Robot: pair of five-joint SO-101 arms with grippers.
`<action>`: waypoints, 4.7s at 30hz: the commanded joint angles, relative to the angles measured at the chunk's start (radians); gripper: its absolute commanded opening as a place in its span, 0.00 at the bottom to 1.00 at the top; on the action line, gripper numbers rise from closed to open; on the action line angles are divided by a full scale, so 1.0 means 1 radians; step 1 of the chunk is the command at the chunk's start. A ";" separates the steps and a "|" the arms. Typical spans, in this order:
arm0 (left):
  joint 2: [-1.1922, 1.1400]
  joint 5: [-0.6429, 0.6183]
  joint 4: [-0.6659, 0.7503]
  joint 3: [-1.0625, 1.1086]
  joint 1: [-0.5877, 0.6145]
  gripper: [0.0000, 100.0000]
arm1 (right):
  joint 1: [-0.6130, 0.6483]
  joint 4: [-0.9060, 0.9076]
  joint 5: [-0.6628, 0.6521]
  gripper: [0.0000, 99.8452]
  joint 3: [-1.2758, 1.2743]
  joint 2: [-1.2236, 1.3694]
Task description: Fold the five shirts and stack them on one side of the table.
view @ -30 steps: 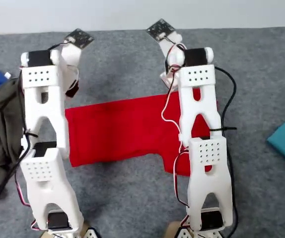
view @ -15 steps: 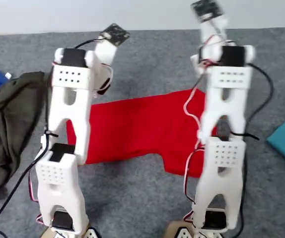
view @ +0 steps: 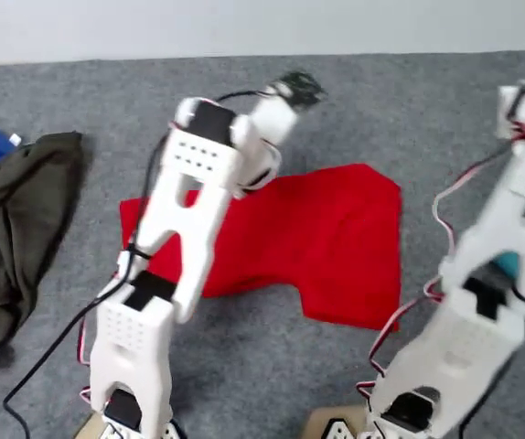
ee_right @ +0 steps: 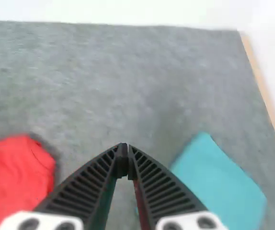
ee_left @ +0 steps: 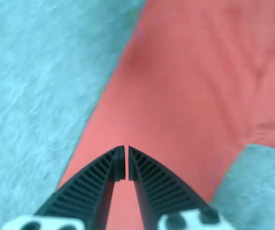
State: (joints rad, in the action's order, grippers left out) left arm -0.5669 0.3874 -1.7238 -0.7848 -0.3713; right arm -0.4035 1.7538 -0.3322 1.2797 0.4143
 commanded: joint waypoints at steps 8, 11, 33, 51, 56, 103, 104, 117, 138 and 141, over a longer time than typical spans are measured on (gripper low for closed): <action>0.063 -0.006 0.021 0.188 -0.261 0.03 | -0.266 0.031 0.009 0.01 -0.792 -0.615; 0.063 -0.006 0.066 0.251 -0.318 0.03 | -0.366 0.010 0.006 0.01 -0.971 -0.720; -0.080 0.135 0.118 0.326 -0.476 0.14 | -0.634 -0.260 -0.256 0.01 -1.771 -1.320; -0.143 0.164 0.193 0.315 -0.522 0.18 | -0.636 -0.251 -0.256 0.01 -1.784 -1.357; -0.187 0.170 0.190 0.285 -0.514 0.18 | -0.636 -0.252 -0.256 0.01 -1.784 -1.357; -0.324 0.164 -0.009 -0.220 -0.299 0.00 | -0.633 -0.251 -0.256 0.01 -1.781 -1.357; -0.325 0.164 0.005 -0.219 -0.285 0.00 | -0.633 -0.251 -0.255 0.01 -1.783 -1.357; -0.325 0.164 0.094 -0.217 -0.244 0.00 | -0.633 -0.248 -0.252 0.01 -1.784 -1.357; -0.345 0.143 0.195 -0.223 -0.215 0.05 | -0.634 -0.225 -0.256 0.01 -1.784 -1.357; -0.364 0.109 0.198 -0.225 -0.195 0.14 | -0.636 -0.225 -0.256 0.01 -1.784 -1.357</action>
State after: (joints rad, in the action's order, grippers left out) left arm -0.9628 0.5286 -1.5459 -0.9674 -0.5861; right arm -1.0342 1.5236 -0.5792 -0.5125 -0.9221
